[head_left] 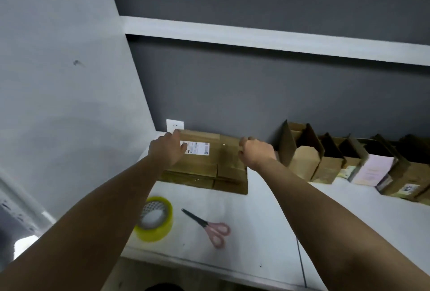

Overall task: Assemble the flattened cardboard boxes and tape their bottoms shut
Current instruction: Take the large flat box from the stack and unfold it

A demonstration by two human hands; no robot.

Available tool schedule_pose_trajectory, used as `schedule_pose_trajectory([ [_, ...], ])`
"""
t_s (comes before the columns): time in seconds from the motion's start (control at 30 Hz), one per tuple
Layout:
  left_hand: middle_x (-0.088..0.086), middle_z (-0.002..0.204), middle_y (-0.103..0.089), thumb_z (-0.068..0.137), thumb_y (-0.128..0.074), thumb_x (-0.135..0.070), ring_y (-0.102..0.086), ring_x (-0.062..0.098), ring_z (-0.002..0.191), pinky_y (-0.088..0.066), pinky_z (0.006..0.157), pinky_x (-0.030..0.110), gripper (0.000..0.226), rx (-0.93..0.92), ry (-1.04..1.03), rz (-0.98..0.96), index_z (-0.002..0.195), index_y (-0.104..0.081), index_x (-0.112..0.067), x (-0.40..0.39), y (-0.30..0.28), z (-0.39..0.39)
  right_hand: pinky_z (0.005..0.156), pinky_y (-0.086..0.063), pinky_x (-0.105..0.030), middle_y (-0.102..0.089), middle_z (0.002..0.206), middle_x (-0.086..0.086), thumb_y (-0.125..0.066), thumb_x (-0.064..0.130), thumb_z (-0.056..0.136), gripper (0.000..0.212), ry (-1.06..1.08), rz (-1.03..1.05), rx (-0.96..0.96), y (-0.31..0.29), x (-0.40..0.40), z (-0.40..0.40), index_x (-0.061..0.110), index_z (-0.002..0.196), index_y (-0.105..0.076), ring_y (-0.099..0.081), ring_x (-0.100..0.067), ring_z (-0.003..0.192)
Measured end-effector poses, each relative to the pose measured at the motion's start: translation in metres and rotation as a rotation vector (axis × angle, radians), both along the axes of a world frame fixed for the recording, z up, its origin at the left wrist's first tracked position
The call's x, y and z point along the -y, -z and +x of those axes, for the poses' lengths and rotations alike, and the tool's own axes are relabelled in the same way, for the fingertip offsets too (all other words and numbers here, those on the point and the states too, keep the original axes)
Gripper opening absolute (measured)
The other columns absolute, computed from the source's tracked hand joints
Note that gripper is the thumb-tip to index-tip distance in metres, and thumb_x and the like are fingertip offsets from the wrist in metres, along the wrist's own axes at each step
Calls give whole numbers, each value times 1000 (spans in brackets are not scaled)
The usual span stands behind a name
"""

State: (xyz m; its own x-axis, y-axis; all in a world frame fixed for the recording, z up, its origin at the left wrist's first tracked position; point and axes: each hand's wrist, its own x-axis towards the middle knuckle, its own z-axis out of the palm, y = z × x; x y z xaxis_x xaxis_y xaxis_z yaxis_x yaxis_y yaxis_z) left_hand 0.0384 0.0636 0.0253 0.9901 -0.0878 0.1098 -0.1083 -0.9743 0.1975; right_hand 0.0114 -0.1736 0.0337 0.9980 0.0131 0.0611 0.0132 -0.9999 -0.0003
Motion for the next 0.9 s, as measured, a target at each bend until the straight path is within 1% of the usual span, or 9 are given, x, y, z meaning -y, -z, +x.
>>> schedule_pose_trajectory([
  [0.2,12,140,-44,90,-31,-66,-49,35,122,-39,103,50,70,-285,-139,-233,142,-30,-20,-21,76,38,97,-40,-40,-40,143,-13,-38,28,100,48,110,94,-189,80,-3,37,10,144,-30,-44,-31,125],
  [0.3,17,155,-18,94,-35,-60,-29,40,137,-26,111,50,75,-364,-199,-168,151,-14,-17,-22,106,51,103,-36,-43,-37,145,-14,-40,43,99,55,178,212,-258,115,1,47,11,142,-29,-39,-32,130],
  [0.37,20,156,-11,94,-40,-57,-23,42,139,-24,113,51,78,-415,-248,-209,152,-10,-16,-19,117,57,107,-33,-46,-34,148,-15,-44,49,96,64,249,358,-328,137,6,55,13,145,-24,-36,-34,133],
  [0.47,23,148,-30,94,-46,-49,-36,43,131,-31,109,53,71,-438,-279,-434,150,-18,-16,-18,133,67,108,-36,-50,-38,146,-15,-54,52,89,73,348,677,-369,157,9,61,15,145,-24,-40,-37,130],
  [0.53,21,136,-47,95,-47,-46,-49,40,118,-40,103,52,59,-361,-299,-489,144,-35,-16,-18,134,67,106,-39,-48,-43,141,-15,-60,45,88,68,428,897,-278,157,9,63,14,142,-32,-44,-36,126],
  [0.67,15,119,-62,93,-55,-23,-57,35,107,-46,97,45,34,-163,-386,-721,123,-60,-8,-17,110,60,95,-46,-42,-52,129,-14,-61,33,89,47,619,1094,-59,138,14,60,15,128,-46,-53,-33,111],
  [0.73,14,118,-63,89,-62,-18,-59,33,106,-47,97,46,30,-138,-465,-887,117,-64,-9,-20,97,56,88,-51,-41,-55,122,-15,-63,25,89,36,669,1315,20,121,18,55,16,120,-46,-57,-30,96],
  [0.83,14,117,-62,85,-68,-12,-59,32,100,-50,90,40,33,-164,-505,-1157,117,-63,-7,-20,73,40,65,-58,-30,-56,110,-14,-60,9,92,33,729,1765,-13,88,26,37,14,122,-46,-59,-23,80],
  [0.9,14,117,-59,85,-69,-11,-58,31,99,-49,86,37,44,-190,-490,-1295,126,-55,-7,-17,55,23,53,-56,-25,-57,107,-14,-57,5,93,37,704,1834,-24,68,30,18,14,127,-46,-60,-20,74],
])
